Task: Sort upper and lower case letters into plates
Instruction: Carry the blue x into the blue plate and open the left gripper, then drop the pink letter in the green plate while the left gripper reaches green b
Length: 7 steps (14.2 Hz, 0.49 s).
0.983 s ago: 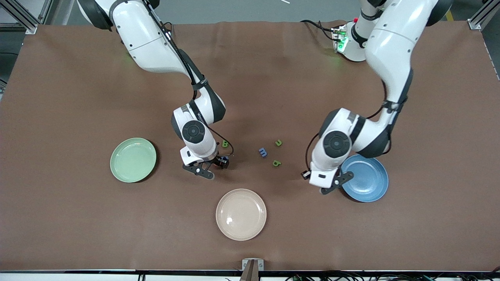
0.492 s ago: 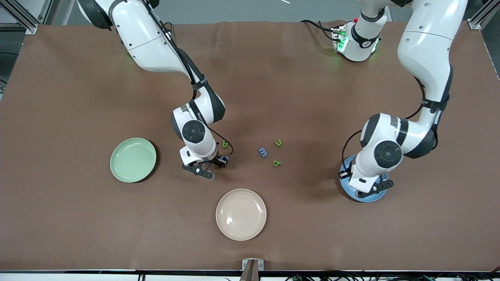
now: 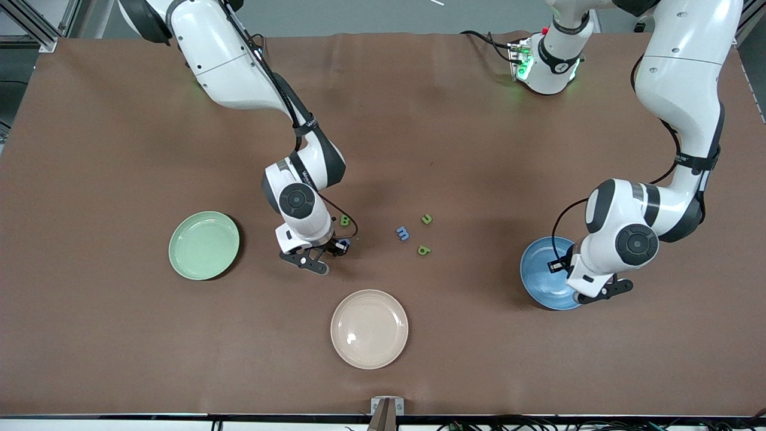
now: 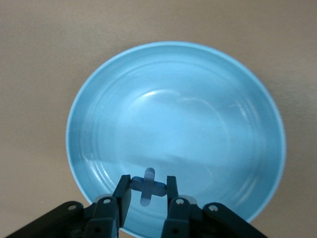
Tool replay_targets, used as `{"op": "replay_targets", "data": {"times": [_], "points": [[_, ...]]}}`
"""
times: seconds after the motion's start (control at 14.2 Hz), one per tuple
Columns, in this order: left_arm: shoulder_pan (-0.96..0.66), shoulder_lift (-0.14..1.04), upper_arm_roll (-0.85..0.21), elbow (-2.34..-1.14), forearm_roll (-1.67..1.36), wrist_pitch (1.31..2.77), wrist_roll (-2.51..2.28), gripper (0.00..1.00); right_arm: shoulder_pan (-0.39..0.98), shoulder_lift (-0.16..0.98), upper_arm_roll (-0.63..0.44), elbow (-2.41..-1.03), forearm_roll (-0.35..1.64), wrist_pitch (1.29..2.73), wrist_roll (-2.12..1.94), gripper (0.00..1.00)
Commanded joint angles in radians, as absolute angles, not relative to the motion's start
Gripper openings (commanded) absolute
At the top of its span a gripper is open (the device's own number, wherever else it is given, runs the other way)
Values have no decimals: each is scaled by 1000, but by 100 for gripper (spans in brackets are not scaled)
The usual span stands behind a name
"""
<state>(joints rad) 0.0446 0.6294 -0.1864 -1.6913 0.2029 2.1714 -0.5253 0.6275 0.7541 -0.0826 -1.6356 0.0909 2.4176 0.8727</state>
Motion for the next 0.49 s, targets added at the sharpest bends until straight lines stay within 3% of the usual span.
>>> {"op": "replay_targets", "data": {"times": [0.0,0.07,0.42], "points": [[66,606,-195,-1727,222,2192,-505,77,617,753,-92,-1674,71,2430,870,0],[63,604,-195,-1727,222,2197,-505,99,605,752,-92,-1667,71,2428,859,0],[6,595,-244,-1720,218,2187,-595,100,493,661,-92,-1664,71,2278,639,0]]}}
